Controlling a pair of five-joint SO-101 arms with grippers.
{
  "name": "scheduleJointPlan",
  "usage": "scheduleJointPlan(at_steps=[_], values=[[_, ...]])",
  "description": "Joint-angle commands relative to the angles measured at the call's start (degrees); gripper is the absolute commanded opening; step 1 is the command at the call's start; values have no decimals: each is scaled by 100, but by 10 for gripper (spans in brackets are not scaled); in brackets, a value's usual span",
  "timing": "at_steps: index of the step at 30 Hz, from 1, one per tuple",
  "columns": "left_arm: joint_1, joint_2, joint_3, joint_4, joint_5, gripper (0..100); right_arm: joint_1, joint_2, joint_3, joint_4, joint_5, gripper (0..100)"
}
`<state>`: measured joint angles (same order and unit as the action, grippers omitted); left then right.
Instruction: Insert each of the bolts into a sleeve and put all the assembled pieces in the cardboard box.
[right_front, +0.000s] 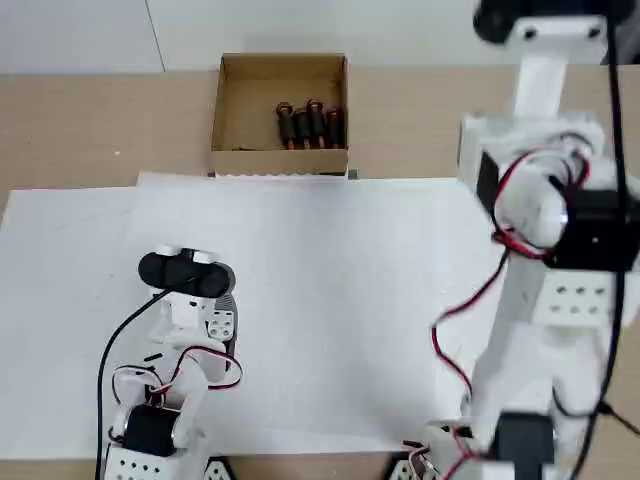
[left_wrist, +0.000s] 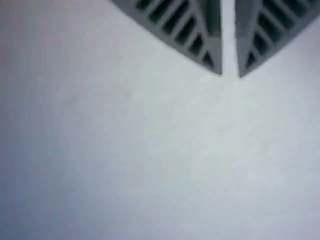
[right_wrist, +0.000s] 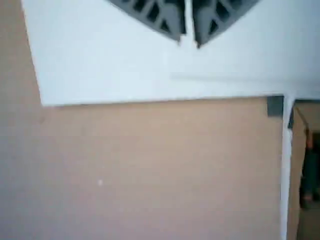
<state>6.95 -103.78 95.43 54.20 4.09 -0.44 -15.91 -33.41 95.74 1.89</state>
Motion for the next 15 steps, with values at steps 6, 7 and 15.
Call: scheduleJointPlan(at_steps=[6,7,15], values=[[-35,-44,-13,0,18,6,391,-1947,3297,-831,-255,2],[-35,-44,-13,0,18,6,400,-2176,3736,-998,-255,2],[-35,-44,-13,0,18,6,365,-4154,7235,-2615,-237,2]])
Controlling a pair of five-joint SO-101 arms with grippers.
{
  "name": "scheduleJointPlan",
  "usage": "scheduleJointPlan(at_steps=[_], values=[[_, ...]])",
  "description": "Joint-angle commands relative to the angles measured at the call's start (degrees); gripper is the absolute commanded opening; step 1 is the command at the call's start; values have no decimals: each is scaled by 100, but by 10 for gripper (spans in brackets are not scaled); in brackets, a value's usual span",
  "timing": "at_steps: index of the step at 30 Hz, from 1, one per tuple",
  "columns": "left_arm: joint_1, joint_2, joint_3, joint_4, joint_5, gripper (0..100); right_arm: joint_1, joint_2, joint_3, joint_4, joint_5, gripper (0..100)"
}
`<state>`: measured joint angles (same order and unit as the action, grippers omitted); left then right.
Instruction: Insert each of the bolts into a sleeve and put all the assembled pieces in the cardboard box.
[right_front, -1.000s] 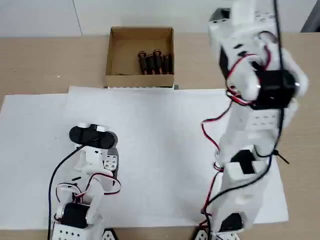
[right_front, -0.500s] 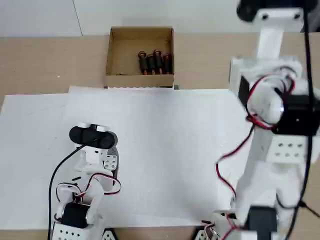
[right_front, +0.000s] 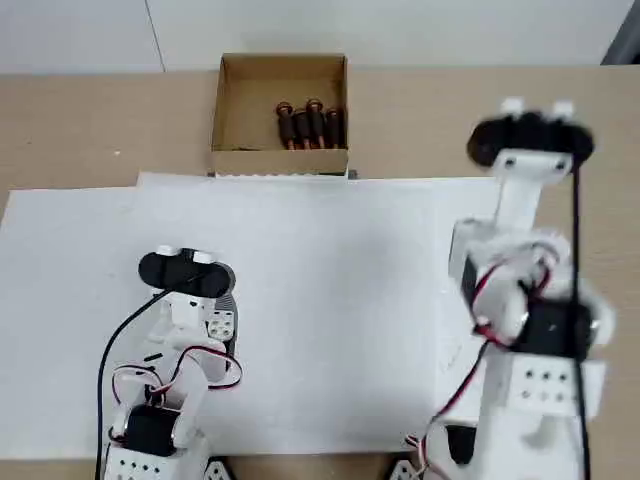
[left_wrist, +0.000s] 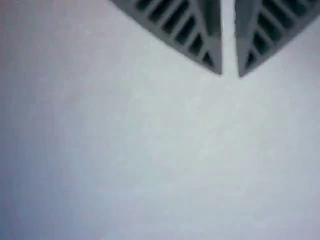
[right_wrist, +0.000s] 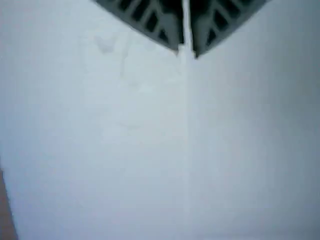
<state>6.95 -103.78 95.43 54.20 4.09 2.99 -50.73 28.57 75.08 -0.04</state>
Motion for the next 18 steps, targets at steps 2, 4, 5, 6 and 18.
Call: scheduleJointPlan(at_steps=[2,4,5,6,18], values=[[-35,-44,-13,0,18,6,22,-1068,1670,-778,-44,2],[-35,-44,-13,0,18,6,22,-1402,2189,-936,-44,2],[-35,-44,-13,0,18,6,22,-1552,2453,-1033,-44,2],[-35,-44,-13,0,18,6,22,-1719,2716,-1147,-44,2],[-35,-44,-13,0,18,6,13,-3688,5477,-2105,-35,2]])
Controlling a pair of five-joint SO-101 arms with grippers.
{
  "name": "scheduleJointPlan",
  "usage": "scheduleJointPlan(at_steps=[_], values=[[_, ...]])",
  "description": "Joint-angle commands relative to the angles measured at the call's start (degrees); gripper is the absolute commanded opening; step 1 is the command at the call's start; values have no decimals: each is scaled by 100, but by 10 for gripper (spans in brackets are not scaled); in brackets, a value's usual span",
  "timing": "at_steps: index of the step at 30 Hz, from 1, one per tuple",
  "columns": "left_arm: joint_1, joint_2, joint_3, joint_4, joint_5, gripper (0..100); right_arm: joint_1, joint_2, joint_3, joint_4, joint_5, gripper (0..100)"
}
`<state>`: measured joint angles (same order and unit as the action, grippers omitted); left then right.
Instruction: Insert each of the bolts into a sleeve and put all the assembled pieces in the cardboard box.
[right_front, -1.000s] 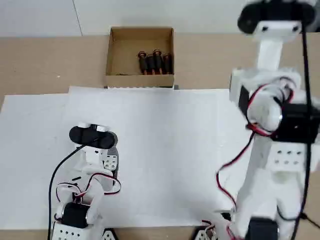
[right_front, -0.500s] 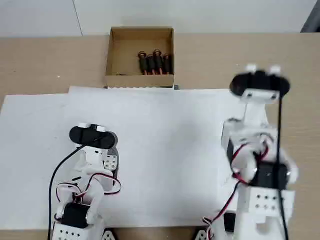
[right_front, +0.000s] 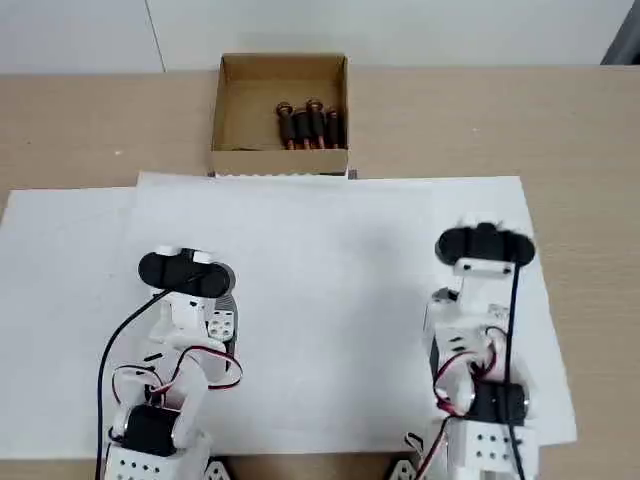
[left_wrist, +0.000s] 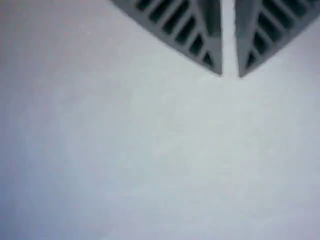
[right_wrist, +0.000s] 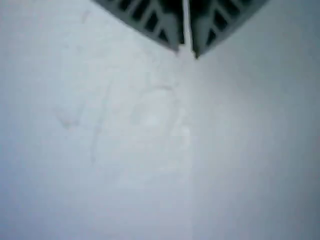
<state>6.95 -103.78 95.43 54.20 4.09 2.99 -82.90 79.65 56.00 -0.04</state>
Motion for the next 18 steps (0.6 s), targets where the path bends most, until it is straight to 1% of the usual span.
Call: scheduleJointPlan(at_steps=[1,8,18], values=[[-35,-44,-13,0,18,6,13,-673,554,-198,-35,2],[-35,-44,-13,0,18,6,13,-2105,1591,-136,-26,2],[-35,-44,-13,0,18,6,13,-2097,1618,-163,-35,3]])
